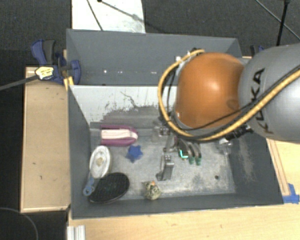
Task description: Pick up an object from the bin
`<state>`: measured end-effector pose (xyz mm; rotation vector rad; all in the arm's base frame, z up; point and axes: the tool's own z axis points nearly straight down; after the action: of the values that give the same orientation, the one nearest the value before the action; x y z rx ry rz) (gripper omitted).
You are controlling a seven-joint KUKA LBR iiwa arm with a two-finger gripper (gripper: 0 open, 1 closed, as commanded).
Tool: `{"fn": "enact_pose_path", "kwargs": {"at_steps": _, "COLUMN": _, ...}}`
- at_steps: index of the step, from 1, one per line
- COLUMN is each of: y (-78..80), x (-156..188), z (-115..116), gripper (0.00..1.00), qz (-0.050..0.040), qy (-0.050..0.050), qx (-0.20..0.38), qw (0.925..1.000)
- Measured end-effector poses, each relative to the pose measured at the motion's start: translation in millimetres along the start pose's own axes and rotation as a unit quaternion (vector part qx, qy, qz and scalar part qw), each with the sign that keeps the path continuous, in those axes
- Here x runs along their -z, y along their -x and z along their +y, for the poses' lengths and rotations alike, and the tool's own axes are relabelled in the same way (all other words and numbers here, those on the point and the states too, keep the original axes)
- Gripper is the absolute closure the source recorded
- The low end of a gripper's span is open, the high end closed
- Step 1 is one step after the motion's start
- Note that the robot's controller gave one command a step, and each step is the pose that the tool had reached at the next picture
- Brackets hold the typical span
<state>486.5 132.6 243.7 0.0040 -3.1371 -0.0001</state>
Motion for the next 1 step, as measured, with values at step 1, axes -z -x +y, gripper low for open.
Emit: {"fn": "enact_pose_path", "kwargs": {"at_steps": 1, "y": 32.7, "x": -147.5, "z": 30.6, "gripper": 0.00, "qz": 0.0001, "qy": 0.000, "qx": -0.035, "qw": 0.9994}}
